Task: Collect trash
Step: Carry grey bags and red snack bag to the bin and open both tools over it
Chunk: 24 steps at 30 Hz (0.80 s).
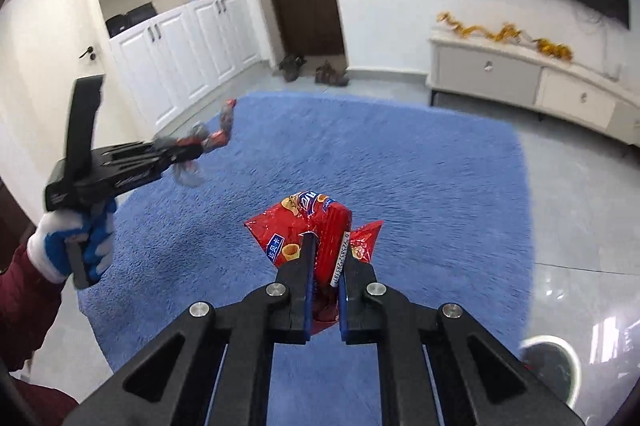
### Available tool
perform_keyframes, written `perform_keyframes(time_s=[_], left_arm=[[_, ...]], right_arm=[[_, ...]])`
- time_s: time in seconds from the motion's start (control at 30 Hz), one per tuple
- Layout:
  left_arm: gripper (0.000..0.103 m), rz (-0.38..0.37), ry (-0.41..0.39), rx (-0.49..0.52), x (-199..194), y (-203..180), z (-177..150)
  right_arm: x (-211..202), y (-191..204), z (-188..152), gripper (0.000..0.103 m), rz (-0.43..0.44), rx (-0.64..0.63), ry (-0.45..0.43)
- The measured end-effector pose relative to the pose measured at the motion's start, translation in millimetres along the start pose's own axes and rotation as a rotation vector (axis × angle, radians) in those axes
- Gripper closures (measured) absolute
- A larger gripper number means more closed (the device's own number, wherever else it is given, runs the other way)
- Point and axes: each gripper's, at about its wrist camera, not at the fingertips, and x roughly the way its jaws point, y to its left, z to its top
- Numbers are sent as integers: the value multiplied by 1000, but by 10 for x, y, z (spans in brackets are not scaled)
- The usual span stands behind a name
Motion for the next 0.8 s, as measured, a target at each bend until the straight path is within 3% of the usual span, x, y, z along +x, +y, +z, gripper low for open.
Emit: perform_keyframes(time_s=[0.3,0.57,0.8], left_arm=[[88,-151,-63,115,-467,-1123,-24],[88,-283,-44,232,-485,-2146,1],[88,-350,-20,320,-409,-2863,25]], right_arm=[[-790,-106,-176,94,-221,14,-95],[-1431,-421,-508,94,-455,57,-132],[-1812,-688,-730,94,-579,77,-157]])
